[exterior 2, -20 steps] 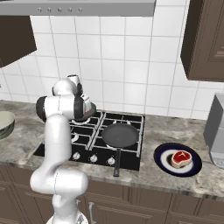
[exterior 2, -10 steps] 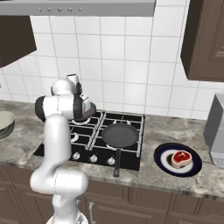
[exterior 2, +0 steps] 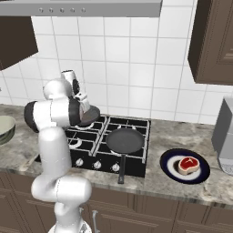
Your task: Place one of the steaks on the plate and the other in the bowl. Then place the bowl in the fridge.
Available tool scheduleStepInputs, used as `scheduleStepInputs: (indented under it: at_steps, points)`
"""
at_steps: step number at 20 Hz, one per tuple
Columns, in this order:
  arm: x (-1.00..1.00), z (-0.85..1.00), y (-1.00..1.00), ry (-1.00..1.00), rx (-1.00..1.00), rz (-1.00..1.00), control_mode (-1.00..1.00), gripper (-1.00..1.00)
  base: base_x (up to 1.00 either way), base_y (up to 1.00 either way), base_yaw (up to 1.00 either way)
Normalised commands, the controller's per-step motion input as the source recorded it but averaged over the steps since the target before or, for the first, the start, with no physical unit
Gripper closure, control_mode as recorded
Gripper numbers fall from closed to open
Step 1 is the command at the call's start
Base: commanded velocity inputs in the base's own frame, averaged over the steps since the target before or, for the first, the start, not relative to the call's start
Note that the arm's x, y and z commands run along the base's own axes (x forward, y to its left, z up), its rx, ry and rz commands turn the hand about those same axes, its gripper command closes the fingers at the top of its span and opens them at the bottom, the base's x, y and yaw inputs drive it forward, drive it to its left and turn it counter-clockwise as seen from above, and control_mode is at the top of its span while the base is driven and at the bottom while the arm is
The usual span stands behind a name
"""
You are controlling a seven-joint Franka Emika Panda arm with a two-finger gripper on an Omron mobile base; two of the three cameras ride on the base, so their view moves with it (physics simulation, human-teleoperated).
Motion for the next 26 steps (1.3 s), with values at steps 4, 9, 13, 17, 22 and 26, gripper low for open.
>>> scheduleStepInputs:
  at_steps: [4, 9, 13, 17, 22, 26]
  points:
    - [-0.99, 0.54, -0.24, 0.00, 0.00, 0.00, -1.00, 1.00, 0.00, 0.00, 0.00]
    - [-1.00, 0.48, -0.33, 0.00, 0.01, 0.00, -1.00, 1.00, 0.00, 0.00, 0.00]
    - [-1.00, 0.35, -0.45, -0.01, 0.02, 0.00, -1.00, 1.00, 0.00, 0.00, 0.00]
    - [-0.76, 0.05, -0.25, -0.02, 0.00, 0.00, -1.00, 1.00, 0.00, 0.00, 0.00]
    - [-0.10, 0.00, -0.08, 0.00, 0.00, 0.00, -1.00, 1.00, 0.00, 0.00, 0.00]
    - [0.00, 0.00, 0.00, 0.00, 0.00, 0.00, -1.00, 1.00, 0.00, 0.00, 0.00]
